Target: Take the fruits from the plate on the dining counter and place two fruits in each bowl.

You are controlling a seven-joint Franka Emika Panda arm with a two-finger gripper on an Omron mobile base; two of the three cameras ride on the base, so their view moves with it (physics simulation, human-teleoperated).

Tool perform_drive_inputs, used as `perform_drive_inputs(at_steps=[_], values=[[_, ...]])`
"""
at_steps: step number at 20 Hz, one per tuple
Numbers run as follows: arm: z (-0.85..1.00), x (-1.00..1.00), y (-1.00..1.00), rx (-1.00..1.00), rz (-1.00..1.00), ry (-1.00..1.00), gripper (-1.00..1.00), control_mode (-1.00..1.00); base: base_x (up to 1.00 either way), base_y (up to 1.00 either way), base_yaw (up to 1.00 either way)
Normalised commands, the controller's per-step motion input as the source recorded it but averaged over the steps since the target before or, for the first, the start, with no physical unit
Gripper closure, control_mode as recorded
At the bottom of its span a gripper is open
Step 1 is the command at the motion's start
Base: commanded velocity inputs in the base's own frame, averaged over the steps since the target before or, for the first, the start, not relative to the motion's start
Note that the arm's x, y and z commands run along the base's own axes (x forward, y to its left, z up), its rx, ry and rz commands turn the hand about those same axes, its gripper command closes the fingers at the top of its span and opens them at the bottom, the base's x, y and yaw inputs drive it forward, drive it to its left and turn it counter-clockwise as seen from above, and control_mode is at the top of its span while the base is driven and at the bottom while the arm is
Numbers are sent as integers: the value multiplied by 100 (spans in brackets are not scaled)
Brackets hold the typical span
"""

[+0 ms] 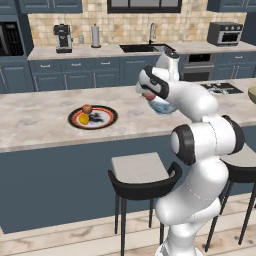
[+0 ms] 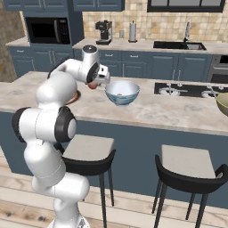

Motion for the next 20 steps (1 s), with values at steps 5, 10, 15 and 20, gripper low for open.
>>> perform_drive_inputs(at_steps=[5, 10, 15, 20], values=[[0, -4, -66, -5, -1, 12, 100, -100, 0, 0, 0], [-3, 20, -48, -5, 0, 0, 100, -100, 0, 0, 0], [-13, 8, -38, -2, 0, 2, 100, -100, 0, 0, 0], [-42, 3, -17, -4, 0, 5, 100, -100, 0, 0, 0]])
